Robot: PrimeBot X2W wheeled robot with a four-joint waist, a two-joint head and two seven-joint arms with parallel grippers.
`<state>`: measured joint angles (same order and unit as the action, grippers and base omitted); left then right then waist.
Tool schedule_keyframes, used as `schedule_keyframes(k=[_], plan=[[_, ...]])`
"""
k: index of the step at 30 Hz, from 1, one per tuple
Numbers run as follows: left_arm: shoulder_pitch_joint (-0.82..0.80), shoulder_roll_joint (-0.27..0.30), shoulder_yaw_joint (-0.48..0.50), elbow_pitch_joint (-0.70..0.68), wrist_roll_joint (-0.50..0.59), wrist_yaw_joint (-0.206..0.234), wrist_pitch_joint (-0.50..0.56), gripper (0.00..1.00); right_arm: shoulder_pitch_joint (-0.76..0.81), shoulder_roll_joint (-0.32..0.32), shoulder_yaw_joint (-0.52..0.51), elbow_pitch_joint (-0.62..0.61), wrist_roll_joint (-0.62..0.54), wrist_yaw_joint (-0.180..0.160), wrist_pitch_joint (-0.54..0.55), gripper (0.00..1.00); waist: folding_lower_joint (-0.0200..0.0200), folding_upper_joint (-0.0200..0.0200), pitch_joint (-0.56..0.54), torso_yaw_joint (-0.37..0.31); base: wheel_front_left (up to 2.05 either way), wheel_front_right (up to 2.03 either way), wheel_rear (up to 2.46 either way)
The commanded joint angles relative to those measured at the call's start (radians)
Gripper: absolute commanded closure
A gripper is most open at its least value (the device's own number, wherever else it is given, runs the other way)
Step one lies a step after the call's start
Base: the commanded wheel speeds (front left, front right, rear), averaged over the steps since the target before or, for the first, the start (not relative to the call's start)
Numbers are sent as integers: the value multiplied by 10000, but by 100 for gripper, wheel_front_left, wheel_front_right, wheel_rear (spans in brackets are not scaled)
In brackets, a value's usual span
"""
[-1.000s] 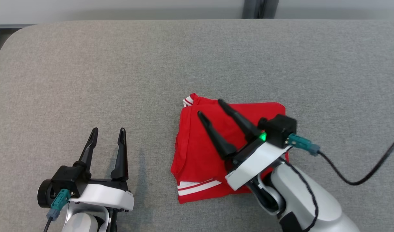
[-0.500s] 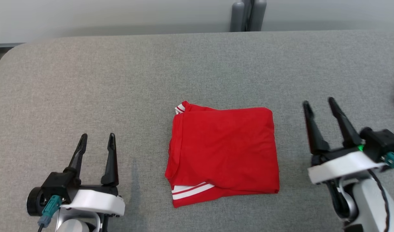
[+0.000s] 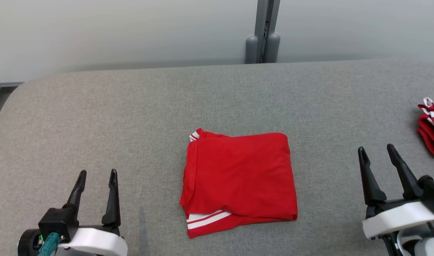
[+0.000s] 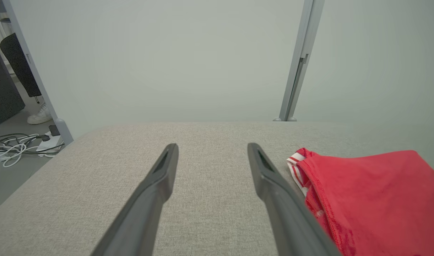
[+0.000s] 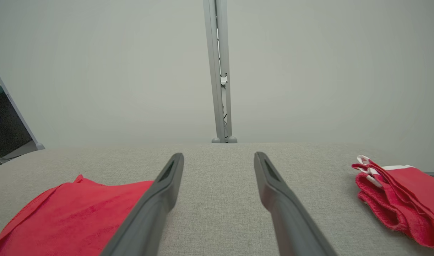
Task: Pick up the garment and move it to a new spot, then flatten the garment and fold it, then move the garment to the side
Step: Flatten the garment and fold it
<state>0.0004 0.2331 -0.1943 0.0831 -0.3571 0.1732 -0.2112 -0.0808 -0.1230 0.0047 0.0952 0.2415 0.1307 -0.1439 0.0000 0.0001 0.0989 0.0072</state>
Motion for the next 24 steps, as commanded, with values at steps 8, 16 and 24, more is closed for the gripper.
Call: schedule_keyframes(k=[8,16,24], plan=[[665,84,-178,-369,-35,157,334,0,961,104,-406,-669,-77,3,494,0,0,-1,-692,18,0,0,0],[1066,168,-228,-662,-97,317,611,0,1513,215,-456,-1004,-105,1,758,0,0,-1,-1028,-15,0,0,0],[1155,261,-223,-864,-113,411,740,0,1691,275,-520,-1213,-209,1,895,0,0,-1,-1036,-51,0,0,0]])
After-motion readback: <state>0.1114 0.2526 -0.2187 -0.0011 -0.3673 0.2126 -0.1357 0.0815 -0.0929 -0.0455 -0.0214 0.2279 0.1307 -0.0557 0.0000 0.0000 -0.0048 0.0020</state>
